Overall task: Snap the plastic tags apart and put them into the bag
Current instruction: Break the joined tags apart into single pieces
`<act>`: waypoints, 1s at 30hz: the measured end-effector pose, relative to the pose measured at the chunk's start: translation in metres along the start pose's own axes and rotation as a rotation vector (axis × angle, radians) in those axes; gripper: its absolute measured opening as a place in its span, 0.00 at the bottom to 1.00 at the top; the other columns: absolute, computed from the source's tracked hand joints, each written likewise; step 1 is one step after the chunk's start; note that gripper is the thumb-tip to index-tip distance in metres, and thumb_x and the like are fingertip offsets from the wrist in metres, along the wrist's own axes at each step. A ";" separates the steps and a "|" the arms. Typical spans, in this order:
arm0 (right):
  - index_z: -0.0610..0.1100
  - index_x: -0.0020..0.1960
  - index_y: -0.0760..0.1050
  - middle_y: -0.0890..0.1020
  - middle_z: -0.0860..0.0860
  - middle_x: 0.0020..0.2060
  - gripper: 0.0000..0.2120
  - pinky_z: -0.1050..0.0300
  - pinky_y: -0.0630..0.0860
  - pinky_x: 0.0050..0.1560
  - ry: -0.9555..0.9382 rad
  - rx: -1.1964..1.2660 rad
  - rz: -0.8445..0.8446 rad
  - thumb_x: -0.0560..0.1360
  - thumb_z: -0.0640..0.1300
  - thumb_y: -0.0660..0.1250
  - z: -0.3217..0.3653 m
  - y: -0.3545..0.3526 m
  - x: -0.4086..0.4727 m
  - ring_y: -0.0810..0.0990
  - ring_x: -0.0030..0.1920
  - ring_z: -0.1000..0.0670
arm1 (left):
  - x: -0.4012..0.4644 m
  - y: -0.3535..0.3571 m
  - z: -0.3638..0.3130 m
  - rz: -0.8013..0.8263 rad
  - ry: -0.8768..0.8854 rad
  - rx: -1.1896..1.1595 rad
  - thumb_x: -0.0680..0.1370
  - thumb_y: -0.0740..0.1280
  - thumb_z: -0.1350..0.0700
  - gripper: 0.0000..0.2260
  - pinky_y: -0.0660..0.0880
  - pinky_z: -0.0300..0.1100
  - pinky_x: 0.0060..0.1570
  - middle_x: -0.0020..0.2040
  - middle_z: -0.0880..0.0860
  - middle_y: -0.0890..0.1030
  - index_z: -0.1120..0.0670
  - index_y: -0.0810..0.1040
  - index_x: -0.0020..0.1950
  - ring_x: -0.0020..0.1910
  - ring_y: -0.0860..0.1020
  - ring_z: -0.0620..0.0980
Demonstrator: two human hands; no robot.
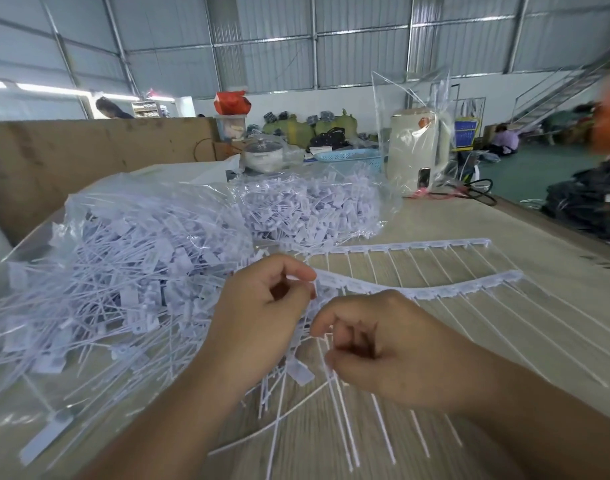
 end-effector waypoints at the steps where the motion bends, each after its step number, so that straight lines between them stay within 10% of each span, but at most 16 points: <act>1: 0.50 0.47 0.78 0.76 0.53 0.27 0.06 0.65 0.68 0.31 -0.004 0.005 -0.029 0.72 0.43 0.68 0.000 -0.002 0.000 0.72 0.25 0.58 | -0.001 0.001 -0.002 0.007 0.012 -0.009 0.74 0.69 0.58 0.11 0.75 0.44 0.36 0.36 0.52 0.83 0.40 0.81 0.43 0.37 0.80 0.56; 8: 0.48 0.50 0.78 0.76 0.59 0.36 0.09 0.70 0.67 0.40 -0.011 -0.165 -0.476 0.72 0.49 0.65 -0.003 -0.027 0.004 0.74 0.38 0.59 | -0.006 0.004 -0.010 0.079 0.112 0.009 0.75 0.69 0.59 0.10 0.76 0.41 0.38 0.36 0.49 0.84 0.44 0.83 0.40 0.36 0.81 0.51; 13: 0.48 0.62 0.76 0.78 0.57 0.54 0.15 0.64 0.66 0.59 0.032 -0.205 -0.245 0.79 0.53 0.63 -0.012 -0.020 0.007 0.72 0.58 0.57 | -0.011 0.003 -0.018 0.125 0.194 0.036 0.72 0.66 0.54 0.07 0.76 0.44 0.43 0.38 0.47 0.84 0.43 0.82 0.42 0.39 0.81 0.49; 16: 0.48 0.55 0.77 0.81 0.54 0.44 0.08 0.52 0.74 0.50 0.011 -0.086 -0.121 0.81 0.49 0.61 -0.011 -0.017 0.008 0.79 0.47 0.53 | -0.012 0.003 -0.017 0.138 0.219 0.053 0.72 0.66 0.54 0.07 0.76 0.43 0.42 0.37 0.47 0.84 0.43 0.82 0.41 0.38 0.80 0.49; 21: 0.54 0.40 0.74 0.72 0.58 0.27 0.09 0.62 0.66 0.32 -0.004 -0.064 -0.207 0.79 0.48 0.66 -0.014 -0.023 0.005 0.69 0.28 0.57 | -0.010 0.007 -0.011 0.159 0.120 -0.079 0.73 0.68 0.50 0.07 0.77 0.49 0.42 0.38 0.54 0.83 0.40 0.79 0.49 0.38 0.80 0.57; 30: 0.51 0.42 0.77 0.77 0.58 0.31 0.04 0.65 0.68 0.33 -0.098 -0.051 -0.119 0.76 0.47 0.67 0.001 -0.018 0.003 0.74 0.31 0.57 | -0.008 0.017 -0.004 0.274 -0.095 -0.275 0.75 0.67 0.44 0.14 0.68 0.33 0.24 0.28 0.51 0.78 0.55 0.81 0.42 0.24 0.74 0.45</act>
Point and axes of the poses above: each hand's wrist, its own x-axis towards the middle knuckle, its own y-axis out of the palm, z = x × y, the point moved 4 cm from there along x, towards the middle knuckle
